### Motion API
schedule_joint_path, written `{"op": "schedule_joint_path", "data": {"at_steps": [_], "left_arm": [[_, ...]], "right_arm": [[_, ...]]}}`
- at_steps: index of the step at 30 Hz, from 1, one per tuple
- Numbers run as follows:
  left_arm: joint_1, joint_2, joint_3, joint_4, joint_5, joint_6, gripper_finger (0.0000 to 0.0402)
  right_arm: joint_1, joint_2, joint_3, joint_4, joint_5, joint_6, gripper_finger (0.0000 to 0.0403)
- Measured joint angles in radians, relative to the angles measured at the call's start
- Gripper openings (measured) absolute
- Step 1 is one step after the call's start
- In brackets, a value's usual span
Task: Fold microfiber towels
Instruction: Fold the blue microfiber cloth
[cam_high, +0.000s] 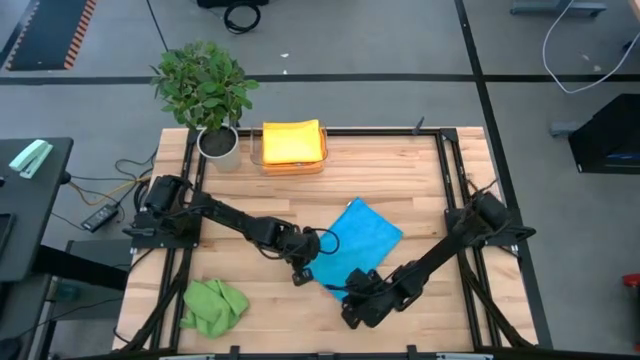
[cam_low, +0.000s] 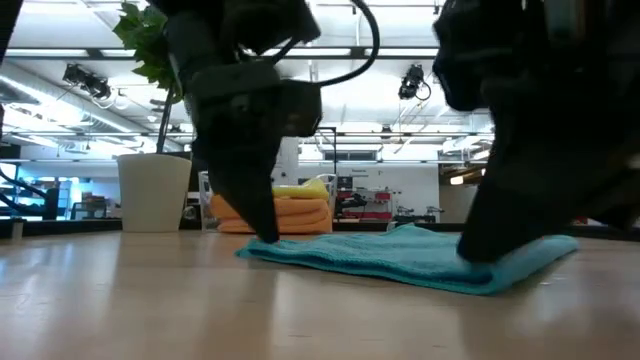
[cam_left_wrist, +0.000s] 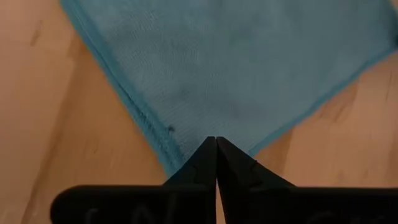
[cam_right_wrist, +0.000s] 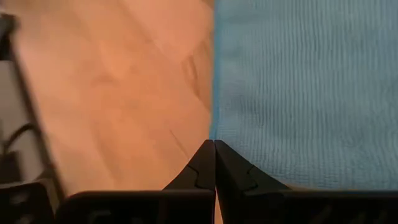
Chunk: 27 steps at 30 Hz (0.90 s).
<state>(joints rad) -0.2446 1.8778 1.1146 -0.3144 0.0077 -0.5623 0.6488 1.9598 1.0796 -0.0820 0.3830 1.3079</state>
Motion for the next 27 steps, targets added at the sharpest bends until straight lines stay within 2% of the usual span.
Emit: {"op": "schedule_joint_path", "data": {"at_steps": [4,8,13,17,23,27], "left_arm": [[0.001,-0.002,-0.06,0.038,0.021,0.076,0.0005],[-0.004,-0.007,-0.097,0.058,0.041,0.087,0.0013],[-0.059,-0.001,-0.105,0.137,0.206,0.063,0.0006],[-0.133,0.005,-0.085,0.265,0.327,0.048,0.0014],[-0.217,-0.025,0.004,0.267,0.362,0.303,0.0026],[-0.247,-0.08,0.084,0.08,0.336,0.573,0.0008]], "right_arm": [[0.009,0.078,0.088,-0.09,-0.003,0.086,0.0005],[0.033,0.102,0.114,-0.093,-0.014,0.155,0.0005],[0.078,0.044,0.105,-0.149,-0.073,0.21,0.0005],[0.113,-0.05,0.106,-0.164,-0.08,0.135,0.0005],[0.176,-0.155,0.106,-0.158,-0.029,0.098,0.0005],[0.225,-0.158,0.106,-0.121,-0.01,0.075,0.0005]]}}
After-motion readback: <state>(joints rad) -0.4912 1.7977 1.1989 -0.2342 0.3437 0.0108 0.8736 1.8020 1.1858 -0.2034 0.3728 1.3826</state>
